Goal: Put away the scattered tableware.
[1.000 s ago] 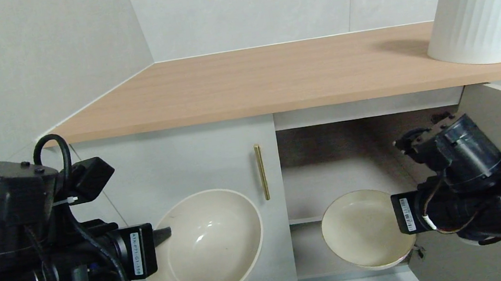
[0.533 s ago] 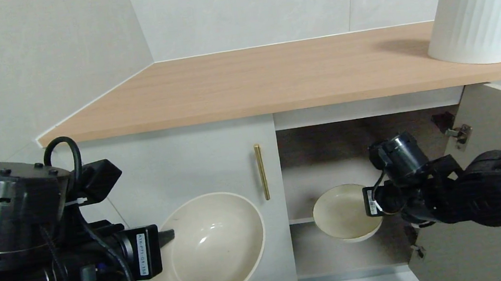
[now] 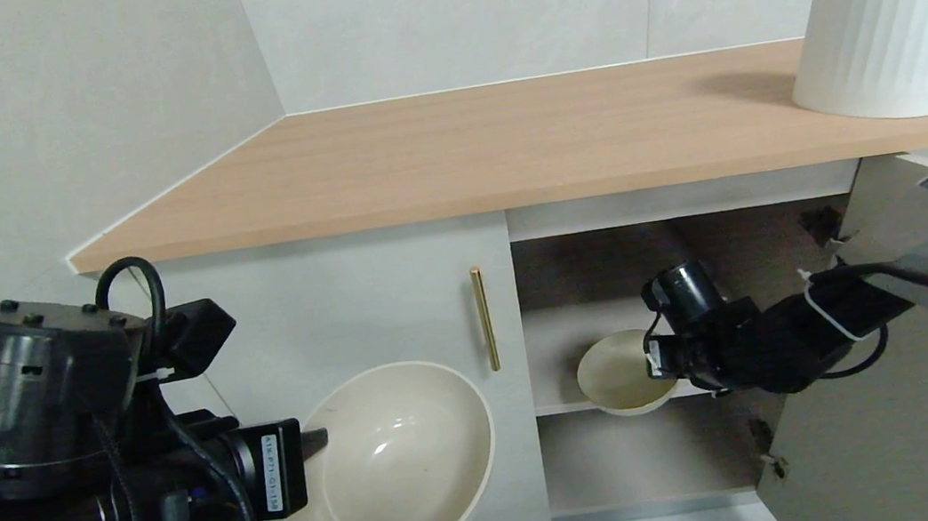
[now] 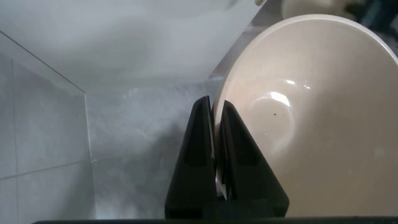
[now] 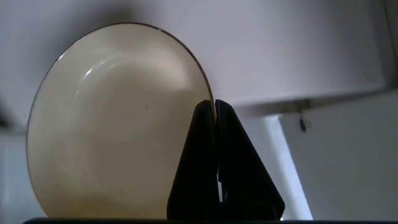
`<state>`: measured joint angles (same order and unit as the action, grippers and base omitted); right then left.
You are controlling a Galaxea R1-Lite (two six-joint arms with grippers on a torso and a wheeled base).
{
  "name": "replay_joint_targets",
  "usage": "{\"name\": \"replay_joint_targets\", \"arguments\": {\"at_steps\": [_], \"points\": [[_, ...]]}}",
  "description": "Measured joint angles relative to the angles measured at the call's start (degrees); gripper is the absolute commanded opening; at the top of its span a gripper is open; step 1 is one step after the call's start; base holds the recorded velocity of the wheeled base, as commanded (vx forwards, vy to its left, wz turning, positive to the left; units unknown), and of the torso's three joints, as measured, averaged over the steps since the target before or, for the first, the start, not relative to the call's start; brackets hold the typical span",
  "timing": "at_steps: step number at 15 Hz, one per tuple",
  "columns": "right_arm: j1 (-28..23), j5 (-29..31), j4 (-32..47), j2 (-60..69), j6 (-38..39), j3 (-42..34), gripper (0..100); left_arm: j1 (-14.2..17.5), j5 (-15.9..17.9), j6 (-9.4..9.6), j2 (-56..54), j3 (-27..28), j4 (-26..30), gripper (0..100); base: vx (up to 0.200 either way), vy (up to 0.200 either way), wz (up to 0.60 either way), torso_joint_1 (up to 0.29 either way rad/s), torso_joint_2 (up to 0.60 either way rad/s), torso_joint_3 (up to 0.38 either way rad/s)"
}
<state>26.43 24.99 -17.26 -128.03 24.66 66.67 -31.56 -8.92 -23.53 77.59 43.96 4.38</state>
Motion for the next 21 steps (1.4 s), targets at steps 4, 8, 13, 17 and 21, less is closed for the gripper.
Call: {"name": "replay_joint_targets", "arguments": {"at_steps": [4, 8, 13, 17, 21], "points": [[-2.2, 2.8, 0.1, -6.8, -0.4, 7.6, 0, 0.0, 0.0, 0.00, 0.0, 0.0, 0.0, 0, 0.000, 0.000, 0.00, 0.000, 0.00, 0.000], [-4.1, 4.8, 2.3, -11.6, -0.4, 13.8, 0, 0.0, 0.0, 0.00, 0.1, 0.0, 0.0, 0, 0.000, 0.000, 0.00, 0.000, 0.00, 0.000], [-5.2, 7.0, 2.6, -15.4, -0.4, 18.2, 0, 0.0, 0.0, 0.07, 0.6, -0.2, 0.0, 0, 0.000, 0.000, 0.00, 0.000, 0.00, 0.000], [-5.4, 7.3, 2.5, -16.0, -0.1, 18.7, 100, -0.1, 0.0, 0.10, 0.8, -0.3, -0.1, 0, 0.000, 0.000, 0.00, 0.000, 0.00, 0.000], [-5.5, 8.5, 2.5, -14.6, 0.4, 18.0, 100, 0.0, 0.1, 0.18, 1.0, -0.3, -0.1, 0, 0.000, 0.000, 0.00, 0.000, 0.00, 0.000]]}}
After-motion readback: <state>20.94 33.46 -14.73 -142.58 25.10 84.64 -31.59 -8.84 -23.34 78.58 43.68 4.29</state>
